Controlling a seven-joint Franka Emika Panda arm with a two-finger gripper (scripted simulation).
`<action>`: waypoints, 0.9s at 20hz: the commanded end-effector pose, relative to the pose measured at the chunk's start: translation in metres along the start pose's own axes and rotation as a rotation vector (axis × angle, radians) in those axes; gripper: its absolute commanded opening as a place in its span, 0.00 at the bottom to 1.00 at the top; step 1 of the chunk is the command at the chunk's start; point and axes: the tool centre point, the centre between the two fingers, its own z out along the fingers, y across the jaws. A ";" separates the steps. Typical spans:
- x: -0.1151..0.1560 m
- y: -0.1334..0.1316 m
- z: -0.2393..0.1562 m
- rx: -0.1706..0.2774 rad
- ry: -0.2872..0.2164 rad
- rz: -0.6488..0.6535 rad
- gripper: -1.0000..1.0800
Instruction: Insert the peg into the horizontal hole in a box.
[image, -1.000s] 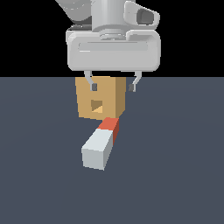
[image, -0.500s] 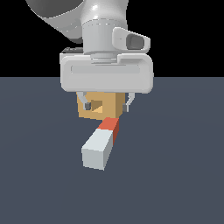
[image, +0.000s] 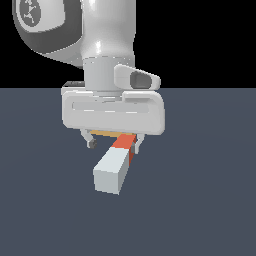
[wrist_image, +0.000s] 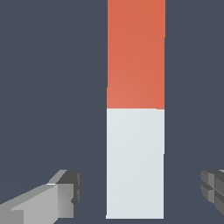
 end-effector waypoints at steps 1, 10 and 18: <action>-0.001 -0.001 0.004 -0.002 0.000 0.008 0.96; -0.001 -0.001 0.010 -0.001 0.001 0.007 0.96; -0.001 -0.001 0.044 -0.001 0.001 0.007 0.96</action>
